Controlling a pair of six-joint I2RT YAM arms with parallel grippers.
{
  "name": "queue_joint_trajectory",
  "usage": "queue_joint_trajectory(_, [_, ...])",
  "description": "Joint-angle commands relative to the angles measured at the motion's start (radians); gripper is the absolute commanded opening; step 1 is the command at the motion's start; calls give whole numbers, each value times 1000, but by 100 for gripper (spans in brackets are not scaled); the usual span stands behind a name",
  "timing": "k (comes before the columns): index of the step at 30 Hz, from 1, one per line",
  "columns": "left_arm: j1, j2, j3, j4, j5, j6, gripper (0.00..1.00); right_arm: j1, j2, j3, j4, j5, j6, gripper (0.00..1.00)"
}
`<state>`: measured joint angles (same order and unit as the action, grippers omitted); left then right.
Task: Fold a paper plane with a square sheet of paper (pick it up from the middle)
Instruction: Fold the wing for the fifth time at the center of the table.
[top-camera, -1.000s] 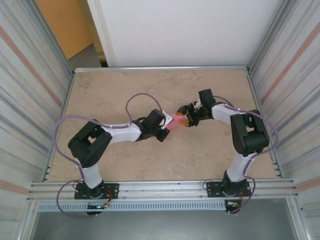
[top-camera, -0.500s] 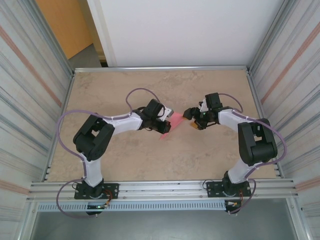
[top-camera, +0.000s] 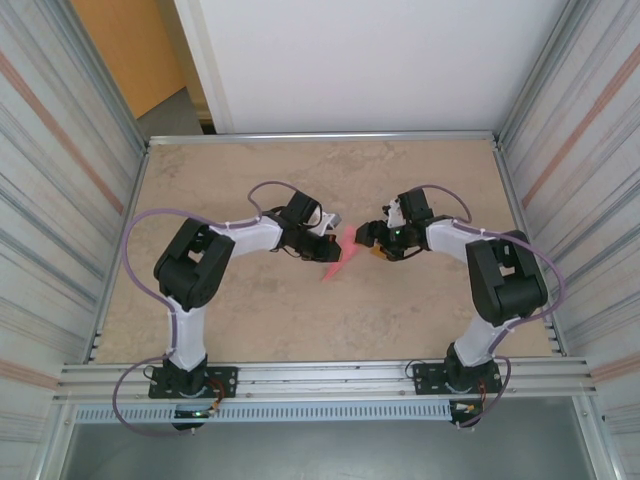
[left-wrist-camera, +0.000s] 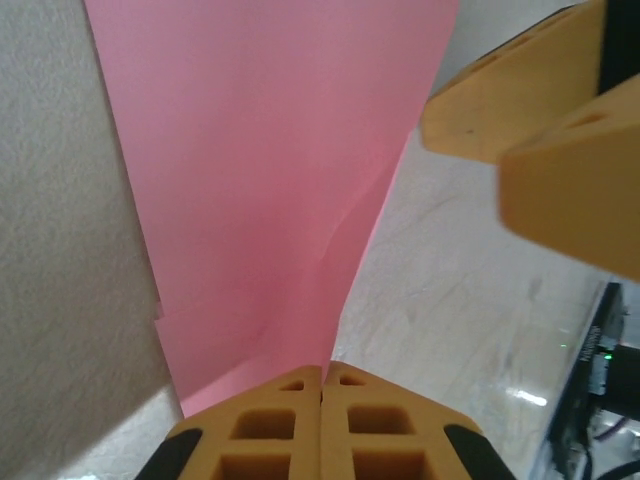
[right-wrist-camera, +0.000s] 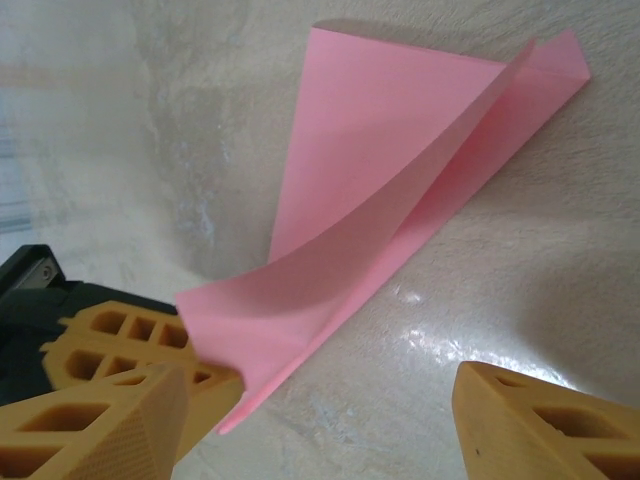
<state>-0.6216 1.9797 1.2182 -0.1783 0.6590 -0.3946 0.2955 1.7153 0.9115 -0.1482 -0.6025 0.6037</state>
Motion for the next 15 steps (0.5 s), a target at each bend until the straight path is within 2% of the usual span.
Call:
queue_joint_trajectory(1, [16,28,23,26,101,-74,1,19,36,49,-23,-24,-58,69])
queue_joint_trajectory(5, [26,50,28,43,145,-112,2,28,70,82,-44,-11,-69,68])
queue_joint_trajectory(15, [37,82,20,79,169,-179,4,32,128,105,-87,65,-82,61])
